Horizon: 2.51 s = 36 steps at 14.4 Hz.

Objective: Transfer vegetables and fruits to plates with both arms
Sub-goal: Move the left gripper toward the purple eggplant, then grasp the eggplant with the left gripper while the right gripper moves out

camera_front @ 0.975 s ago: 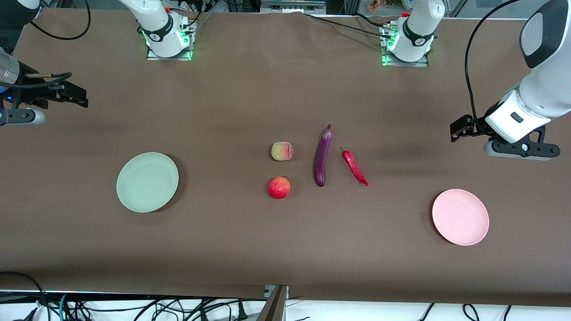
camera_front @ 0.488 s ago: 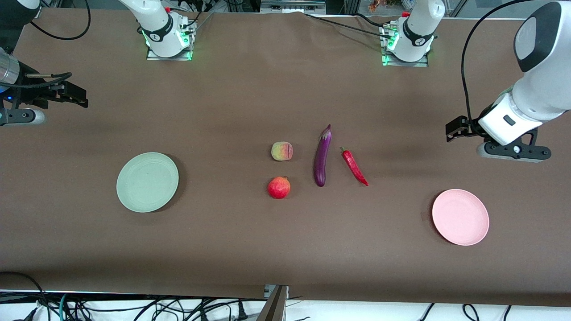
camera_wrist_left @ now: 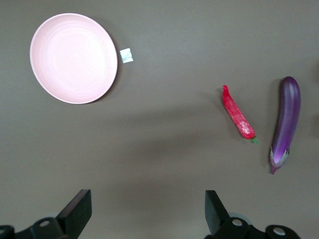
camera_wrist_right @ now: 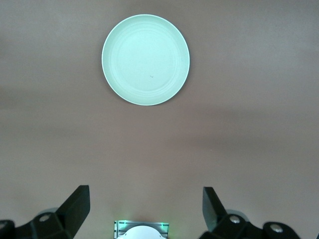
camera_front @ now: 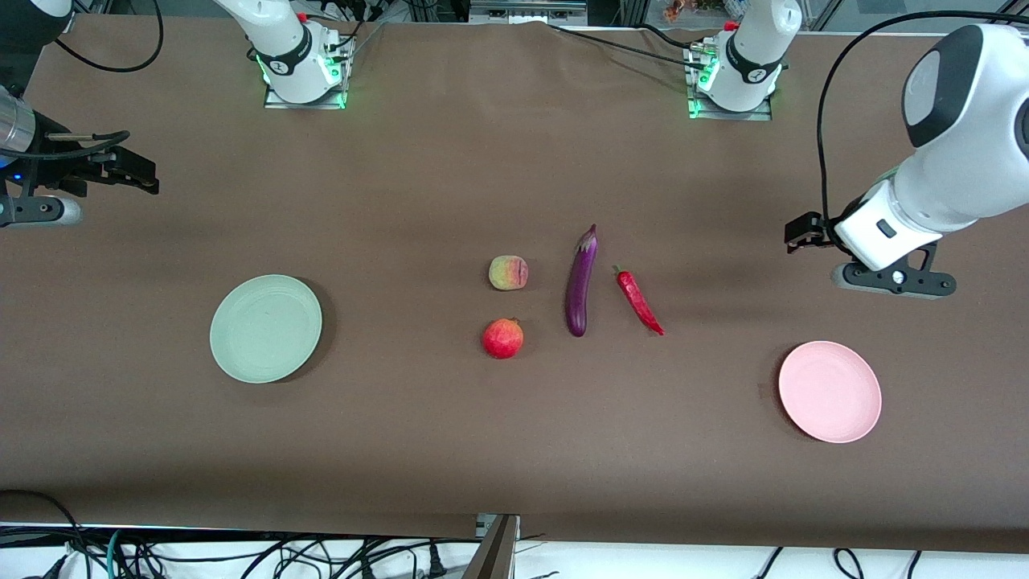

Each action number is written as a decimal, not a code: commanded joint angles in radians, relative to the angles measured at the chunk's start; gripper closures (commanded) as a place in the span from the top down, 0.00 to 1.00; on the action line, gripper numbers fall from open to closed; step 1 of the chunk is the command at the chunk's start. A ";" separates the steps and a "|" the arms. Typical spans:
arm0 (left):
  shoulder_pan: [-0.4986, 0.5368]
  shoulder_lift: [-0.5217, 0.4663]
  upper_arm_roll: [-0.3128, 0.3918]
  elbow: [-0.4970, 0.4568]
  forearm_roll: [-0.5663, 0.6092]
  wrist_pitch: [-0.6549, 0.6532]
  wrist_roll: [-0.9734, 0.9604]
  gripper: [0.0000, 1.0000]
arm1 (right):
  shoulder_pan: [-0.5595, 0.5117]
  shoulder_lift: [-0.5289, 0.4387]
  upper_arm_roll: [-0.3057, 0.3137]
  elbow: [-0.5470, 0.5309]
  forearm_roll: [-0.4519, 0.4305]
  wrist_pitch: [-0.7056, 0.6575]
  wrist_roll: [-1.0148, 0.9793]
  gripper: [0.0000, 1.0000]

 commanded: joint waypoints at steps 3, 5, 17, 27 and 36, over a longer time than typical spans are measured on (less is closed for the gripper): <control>-0.119 0.022 0.001 0.013 -0.002 -0.018 -0.105 1.00 | -0.011 0.012 0.005 0.022 0.015 -0.005 -0.011 1.00; -0.160 0.033 0.001 0.013 -0.002 -0.017 -0.162 1.00 | -0.013 0.013 0.003 0.020 0.017 -0.004 -0.010 1.00; -0.376 0.275 -0.018 0.007 -0.106 0.167 -0.198 1.00 | -0.008 0.079 0.005 0.018 0.045 0.055 -0.008 1.00; -0.505 0.503 -0.017 -0.082 0.007 0.606 -0.196 1.00 | 0.061 0.213 0.011 0.015 0.048 0.186 0.021 1.00; -0.510 0.531 -0.017 -0.091 0.121 0.669 -0.192 0.23 | 0.191 0.282 0.012 0.017 0.089 0.297 0.215 1.00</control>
